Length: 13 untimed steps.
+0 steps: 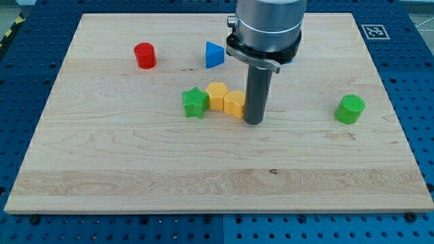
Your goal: Slide green circle towards center
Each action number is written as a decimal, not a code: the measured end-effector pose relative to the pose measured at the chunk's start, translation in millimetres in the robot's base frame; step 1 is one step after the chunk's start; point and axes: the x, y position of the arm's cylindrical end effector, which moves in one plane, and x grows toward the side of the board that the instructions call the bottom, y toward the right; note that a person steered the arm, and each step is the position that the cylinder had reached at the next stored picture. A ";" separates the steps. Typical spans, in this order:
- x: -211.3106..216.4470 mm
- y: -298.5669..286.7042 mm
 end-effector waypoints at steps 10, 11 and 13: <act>-0.1 151.8; 1.5 128.4; 1.5 82.3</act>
